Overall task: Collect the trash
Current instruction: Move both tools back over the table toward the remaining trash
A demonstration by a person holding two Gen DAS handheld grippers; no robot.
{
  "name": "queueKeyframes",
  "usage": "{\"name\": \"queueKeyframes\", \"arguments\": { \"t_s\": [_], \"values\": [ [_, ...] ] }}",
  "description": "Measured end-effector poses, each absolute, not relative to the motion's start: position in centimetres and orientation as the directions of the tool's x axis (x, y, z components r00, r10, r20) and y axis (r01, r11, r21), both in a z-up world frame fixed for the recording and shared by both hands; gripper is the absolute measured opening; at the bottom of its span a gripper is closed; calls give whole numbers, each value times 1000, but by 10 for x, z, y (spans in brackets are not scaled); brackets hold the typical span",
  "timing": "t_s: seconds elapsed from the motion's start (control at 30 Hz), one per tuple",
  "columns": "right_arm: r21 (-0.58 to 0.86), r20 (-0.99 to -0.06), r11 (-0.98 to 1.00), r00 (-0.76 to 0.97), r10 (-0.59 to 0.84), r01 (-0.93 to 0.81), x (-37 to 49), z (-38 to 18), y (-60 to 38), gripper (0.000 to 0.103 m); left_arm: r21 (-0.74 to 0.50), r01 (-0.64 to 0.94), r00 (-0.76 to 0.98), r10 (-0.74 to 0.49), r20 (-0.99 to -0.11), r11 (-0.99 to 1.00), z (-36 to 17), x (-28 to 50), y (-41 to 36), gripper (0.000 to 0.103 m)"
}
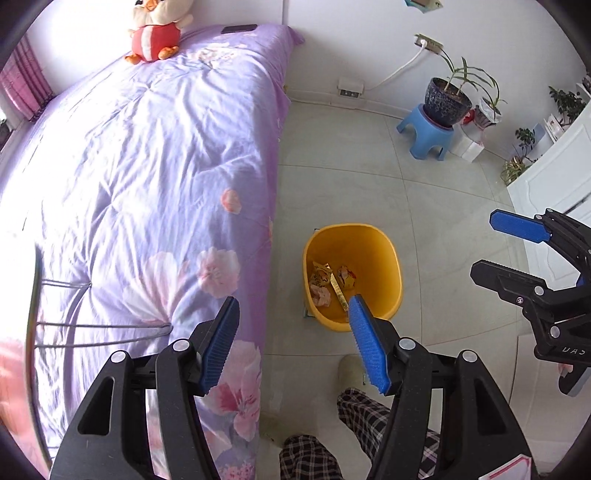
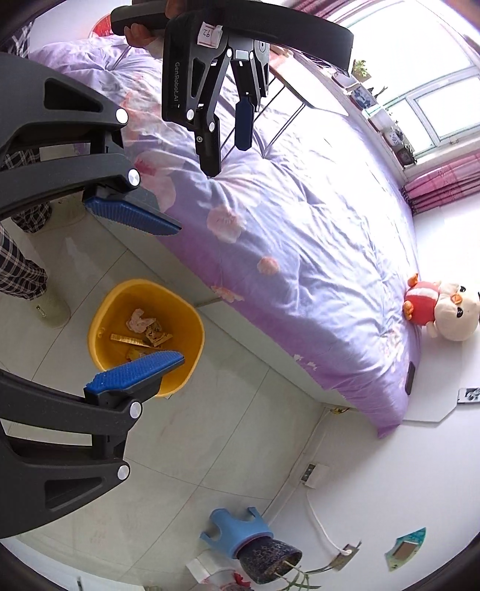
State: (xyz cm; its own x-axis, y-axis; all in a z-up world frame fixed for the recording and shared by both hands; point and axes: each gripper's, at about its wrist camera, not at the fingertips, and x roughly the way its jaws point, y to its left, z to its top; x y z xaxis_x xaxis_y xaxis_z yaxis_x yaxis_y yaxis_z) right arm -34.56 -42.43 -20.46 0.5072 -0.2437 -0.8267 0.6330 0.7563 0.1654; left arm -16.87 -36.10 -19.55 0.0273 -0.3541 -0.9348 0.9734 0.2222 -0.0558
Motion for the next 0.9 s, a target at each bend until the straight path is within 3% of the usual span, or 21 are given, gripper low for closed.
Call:
{"name": "queueKeyframes", "arguments": {
  "t_s": [0.47, 0.9],
  "values": [
    [179, -748, 897, 648, -142, 403, -272, -124, -331, 66, -62, 860, 170, -399, -901, 506, -136, -116, -208, 62],
    [179, -708, 964, 706, -12, 196, -204, -91, -257, 66, -81, 661, 318, -376, -870, 746, -113, -75, -91, 62]
  ]
}}
